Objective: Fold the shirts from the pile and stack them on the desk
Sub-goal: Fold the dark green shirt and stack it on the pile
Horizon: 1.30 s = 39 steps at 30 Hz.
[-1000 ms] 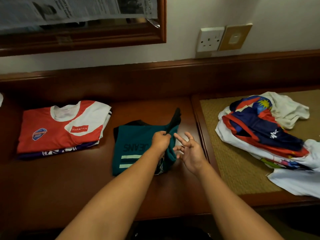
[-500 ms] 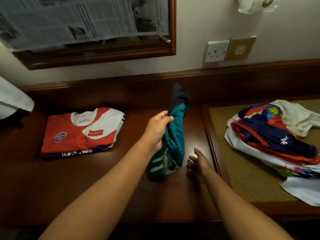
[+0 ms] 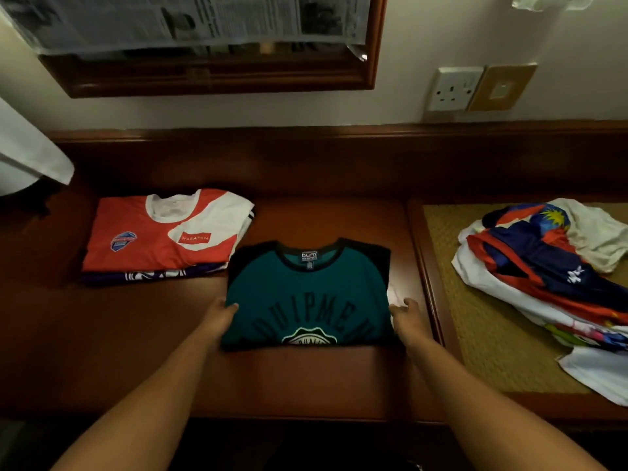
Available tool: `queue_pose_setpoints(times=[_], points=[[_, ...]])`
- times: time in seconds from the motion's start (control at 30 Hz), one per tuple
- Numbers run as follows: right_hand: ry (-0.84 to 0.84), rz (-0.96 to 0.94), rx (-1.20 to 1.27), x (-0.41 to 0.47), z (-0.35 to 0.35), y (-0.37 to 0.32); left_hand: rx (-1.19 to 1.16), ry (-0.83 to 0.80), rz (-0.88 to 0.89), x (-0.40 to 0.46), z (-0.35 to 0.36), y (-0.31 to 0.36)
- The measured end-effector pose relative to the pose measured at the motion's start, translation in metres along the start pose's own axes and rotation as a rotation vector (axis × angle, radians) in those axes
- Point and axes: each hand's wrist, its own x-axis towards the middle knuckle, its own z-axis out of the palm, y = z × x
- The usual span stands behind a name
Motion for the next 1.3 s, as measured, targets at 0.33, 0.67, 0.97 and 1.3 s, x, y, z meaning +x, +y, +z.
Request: queue_pose_setpoints(times=[0.33,0.67,0.97,1.3], points=[[0.075,0.001,-0.194,0.021,0.027,0.012,0.192,0.227,0.007,0.002,0.021,-0.037],[0.264,-0.215,-0.374,0.001,0.021,0.023,0.217,0.344,0.085,-0.017,0.020,-0.051],[-0.057,-0.509,-0.887,-0.004,0.061,0.038,0.420,0.293,0.192,-0.019,0.020,-0.066],[-0.004,-0.523,-0.910,-0.004,0.074,0.026,0.657,0.398,0.463,-0.026,0.039,-0.054]])
